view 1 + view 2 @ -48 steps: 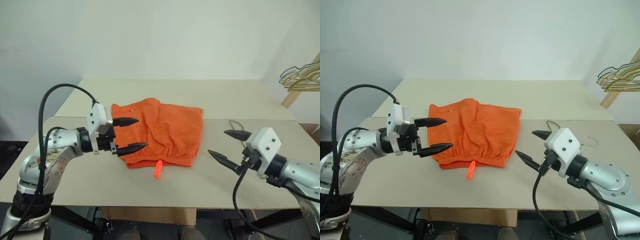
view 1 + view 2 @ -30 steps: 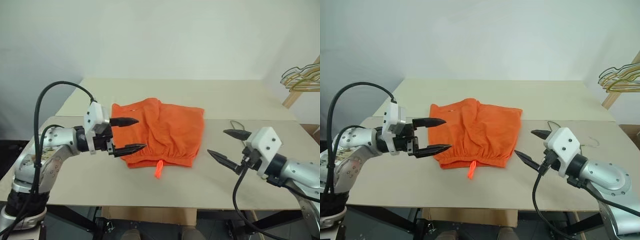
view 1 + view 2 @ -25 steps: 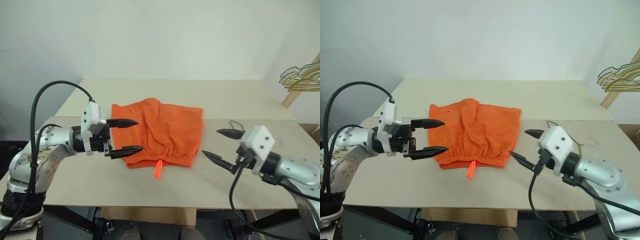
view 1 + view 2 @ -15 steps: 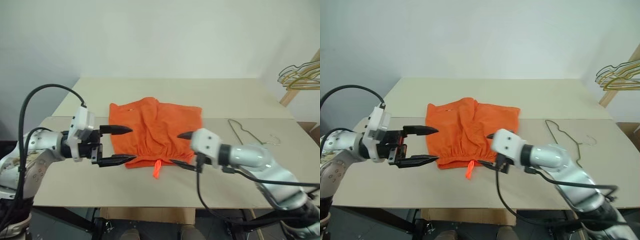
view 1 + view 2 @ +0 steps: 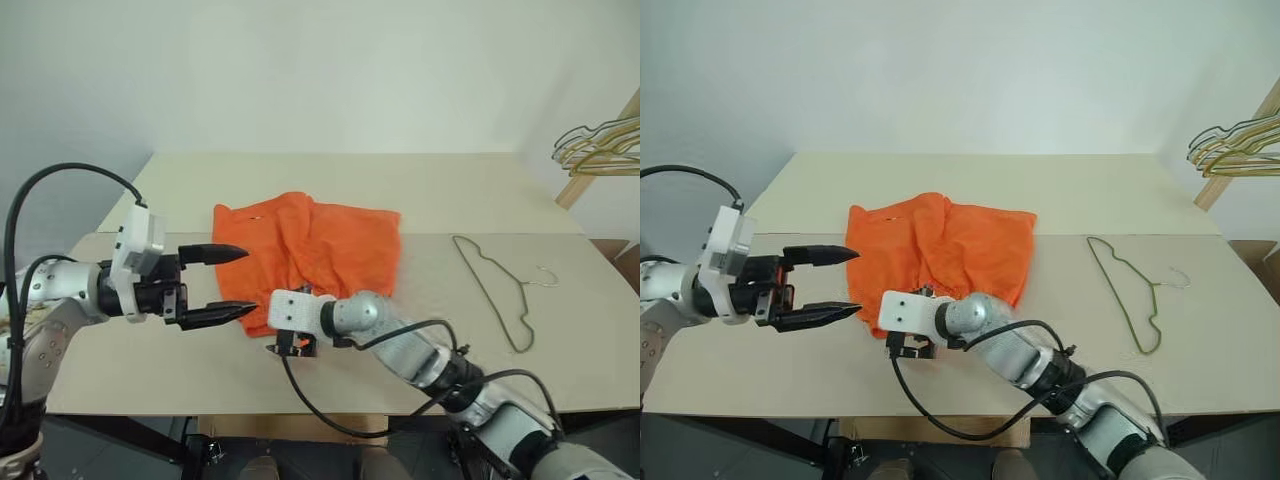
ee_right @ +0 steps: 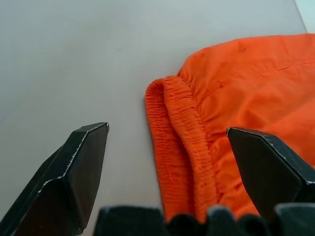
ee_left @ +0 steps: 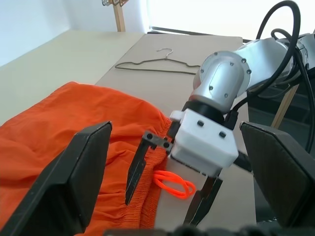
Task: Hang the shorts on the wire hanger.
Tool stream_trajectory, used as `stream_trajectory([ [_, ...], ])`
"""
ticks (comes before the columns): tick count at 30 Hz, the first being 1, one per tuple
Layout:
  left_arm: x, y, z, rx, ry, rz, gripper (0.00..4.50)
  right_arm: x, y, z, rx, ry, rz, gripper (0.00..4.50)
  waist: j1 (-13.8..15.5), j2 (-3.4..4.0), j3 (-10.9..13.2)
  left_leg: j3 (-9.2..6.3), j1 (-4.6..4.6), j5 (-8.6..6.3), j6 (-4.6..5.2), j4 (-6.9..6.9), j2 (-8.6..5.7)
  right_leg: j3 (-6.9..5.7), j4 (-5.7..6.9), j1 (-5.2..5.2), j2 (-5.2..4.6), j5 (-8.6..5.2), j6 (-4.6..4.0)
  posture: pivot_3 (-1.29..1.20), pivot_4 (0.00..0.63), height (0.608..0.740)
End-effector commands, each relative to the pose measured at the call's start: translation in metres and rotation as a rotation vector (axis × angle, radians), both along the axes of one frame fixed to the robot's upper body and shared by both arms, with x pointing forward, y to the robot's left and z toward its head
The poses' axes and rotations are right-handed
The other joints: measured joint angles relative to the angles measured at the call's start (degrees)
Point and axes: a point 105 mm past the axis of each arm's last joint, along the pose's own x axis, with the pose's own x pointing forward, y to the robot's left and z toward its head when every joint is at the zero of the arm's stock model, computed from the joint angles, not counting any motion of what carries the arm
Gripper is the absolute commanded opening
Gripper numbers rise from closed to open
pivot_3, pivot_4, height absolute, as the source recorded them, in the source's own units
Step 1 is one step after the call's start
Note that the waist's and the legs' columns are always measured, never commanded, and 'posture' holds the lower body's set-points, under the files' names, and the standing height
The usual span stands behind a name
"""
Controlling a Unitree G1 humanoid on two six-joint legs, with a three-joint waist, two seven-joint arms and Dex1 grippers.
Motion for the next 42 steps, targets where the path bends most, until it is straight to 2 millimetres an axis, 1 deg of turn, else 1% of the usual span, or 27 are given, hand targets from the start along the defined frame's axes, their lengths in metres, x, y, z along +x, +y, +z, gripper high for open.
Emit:
stream_trajectory([
  [1, -0.005, -0.001, 0.009, 0.001, -0.037, -0.008, 4.50, 0.011, 0.014, 0.009, 0.031, -0.049, -0.024, 4.47, 0.01, 0.01, 0.00, -0.01, 0.00, 0.00, 0.00, 0.00, 0.00, 0.00, 0.01, -0.02, 0.00, 0.00, 0.00, 0.03, 0.049, 0.740],
  [4, -0.005, -0.002, 0.009, 0.001, -0.040, -0.004, 4.50, 0.017, 0.019, -0.006, -0.006, -0.046, -0.061, 4.47, 0.01, 0.03, 0.01, -0.01, 0.00, 0.00, -0.01, -0.02, -0.01, 0.00, 0.05, -0.06, 0.00, 0.01, -0.02, 0.03, 0.049, 0.740],
  [7, -0.004, -0.002, 0.009, 0.001, -0.043, -0.002, 4.50, 0.023, 0.019, -0.014, -0.024, -0.045, -0.092, 3.93, -0.06, 0.05, 0.03, -0.02, -0.01, 0.00, -0.02, -0.04, -0.01, 0.01, 0.06, -0.11, 0.01, 0.01, -0.03, 0.03, 0.049, 0.740],
  [8, -0.004, -0.002, 0.009, 0.001, -0.045, -0.002, 4.50, 0.024, 0.018, -0.016, -0.026, -0.044, -0.101, 3.57, -0.08, 0.05, 0.03, -0.02, -0.01, 0.00, -0.03, -0.06, -0.01, 0.02, 0.08, -0.13, 0.01, 0.02, -0.03, 0.04, 0.039, 0.740],
  [9, -0.004, -0.002, 0.009, 0.001, -0.045, -0.001, 4.50, 0.026, 0.017, -0.017, -0.028, -0.044, -0.108, 3.31, -0.08, 0.03, 0.01, -0.02, -0.01, 0.00, -0.03, -0.06, 0.00, 0.02, 0.11, -0.15, 0.02, 0.01, -0.04, 0.04, 0.038, 0.740],
  [12, -0.003, -0.002, 0.008, 0.004, -0.046, 0.000, 4.50, 0.028, 0.015, -0.021, -0.045, -0.057, -0.107, 2.27, -0.02, 0.02, 0.01, -0.01, -0.01, 0.01, -0.05, -0.06, -0.01, 0.03, 0.37, -0.32, 0.02, -0.02, -0.09, 0.04, 0.034, 0.740],
  [17, -0.002, -0.002, 0.008, 0.005, -0.049, 0.001, 4.50, 0.028, 0.013, -0.021, -0.042, -0.058, -0.105, 0.42, -0.07, 0.02, 0.00, -0.01, -0.02, 0.01, -0.05, -0.07, 0.06, 0.04, 0.44, -0.39, 0.13, -0.06, -0.16, 0.04, 0.031, 0.740],
  [18, -0.002, -0.002, 0.007, 0.006, -0.049, 0.002, 4.50, 0.028, 0.011, -0.021, -0.042, -0.060, -0.105, 0.30, -0.07, 0.01, 0.00, -0.01, -0.02, 0.01, -0.05, -0.07, 0.06, 0.05, 0.44, -0.40, 0.13, -0.06, -0.16, 0.04, 0.031, 0.740],
  [19, -0.002, -0.002, 0.007, 0.007, -0.048, 0.002, 4.50, 0.028, 0.008, -0.022, -0.043, -0.060, -0.105, 0.08, -0.06, 0.01, 0.00, -0.01, -0.02, 0.01, -0.05, -0.07, 0.07, 0.05, 0.45, -0.41, 0.14, -0.06, -0.16, 0.04, 0.030, 0.740],
  [22, -0.001, -0.001, 0.005, 0.012, -0.047, 0.005, 4.50, 0.027, -0.005, -0.022, -0.043, -0.073, -0.100, 0.08, 0.20, 0.01, 0.00, -0.01, -0.07, 0.01, -0.05, -0.07, 0.06, 0.05, 0.44, -0.42, 0.13, -0.06, -0.16, 0.04, 0.030, 0.740],
  [25, -0.001, 0.002, 0.001, 0.034, -0.048, 0.012, 4.50, 0.022, -0.030, -0.017, -0.037, -0.105, -0.046, 0.08, 0.58, 0.00, 0.00, -0.01, -0.13, 0.00, -0.06, -0.07, 0.05, 0.05, 0.39, -0.42, 0.12, -0.06, -0.16, 0.03, 0.030, 0.740],
  [26, 0.000, 0.003, 0.000, 0.044, -0.048, 0.014, 4.50, 0.019, -0.041, -0.015, -0.035, -0.117, -0.018, 0.08, 0.72, 0.00, 0.00, 0.00, -0.16, 0.00, -0.06, -0.06, 0.05, 0.04, 0.36, -0.43, 0.11, -0.06, -0.16, 0.02, 0.031, 0.740],
  [27, 0.001, 0.004, -0.002, 0.052, -0.046, 0.017, 4.50, 0.016, -0.058, -0.012, -0.048, -0.150, 0.019, 0.08, 0.93, 0.00, 0.00, 0.00, -0.16, 0.00, -0.06, -0.06, 0.05, 0.04, 0.34, -0.43, 0.11, -0.06, -0.15, 0.01, 0.031, 0.740],
  [29, 0.004, 0.006, -0.005, 0.063, -0.045, 0.020, 4.50, 0.008, -0.082, -0.006, -0.069, -0.199, 0.084, 0.08, 1.31, 0.00, 0.00, 0.03, -0.21, 0.00, -0.06, -0.06, 0.05, 0.05, 0.32, -0.47, 0.11, -0.07, -0.15, 0.01, 0.031, 0.740],
  [32, 0.009, 0.008, -0.011, 0.102, -0.056, 0.018, 4.50, -0.005, -0.113, 0.003, -0.077, -0.250, 0.172, 0.08, 1.30, -0.01, 0.00, 0.08, -0.21, 0.00, -0.06, -0.06, 0.07, 0.06, 0.33, -0.49, 0.13, -0.08, -0.17, 0.00, 0.028, 0.740],
  [33, 0.012, 0.010, -0.015, 0.131, -0.063, 0.020, 4.50, -0.012, -0.127, 0.004, -0.103, -0.269, 0.215, 0.08, 1.28, -0.01, 0.00, 0.09, -0.22, 0.00, -0.06, -0.06, 0.08, 0.07, 0.32, -0.49, 0.15, -0.09, -0.18, -0.02, 0.026, 0.740],
  [36, 0.019, 0.014, -0.026, 0.211, -0.098, 0.017, 4.50, -0.023, -0.153, 0.005, -0.162, -0.305, 0.298, 0.08, 0.93, -0.01, 0.00, 0.18, -0.21, 0.00, -0.05, -0.06, 0.11, 0.13, 0.31, -0.50, 0.17, -0.10, -0.18, -0.04, 0.020, 0.740],
  [38, 0.031, 0.020, -0.039, 0.308, -0.146, 0.029, 4.50, -0.030, -0.176, 0.004, -0.216, -0.314, 0.331, 0.08, 0.60, -0.01, 0.00, 0.23, -0.20, -0.01, -0.05, -0.06, 0.13, 0.16, 0.32, -0.49, 0.18, -0.10, -0.19, -0.05, 0.014, 0.740],
  [40, 0.041, 0.025, -0.048, 0.378, -0.187, 0.038, 4.50, -0.033, -0.187, 0.005, -0.233, -0.310, 0.335, 0.08, 0.35, -0.03, -0.02, 0.27, -0.19, 0.00, -0.05, -0.06, 0.12, 0.17, 0.33, -0.49, 0.17, -0.09, -0.19, -0.07, 0.008, 0.740],
  [42, 0.056, 0.031, -0.062, 0.493, -0.266, 0.044, 4.50, -0.033, -0.191, 0.006, -0.223, -0.309, 0.319, 0.08, -0.03, -0.07, -0.05, 0.28, -0.18, 0.00, -0.05, -0.04, 0.13, 0.17, 0.33, -0.47, 0.18, -0.08, -0.20, -0.08, 0.002, 0.740],
])
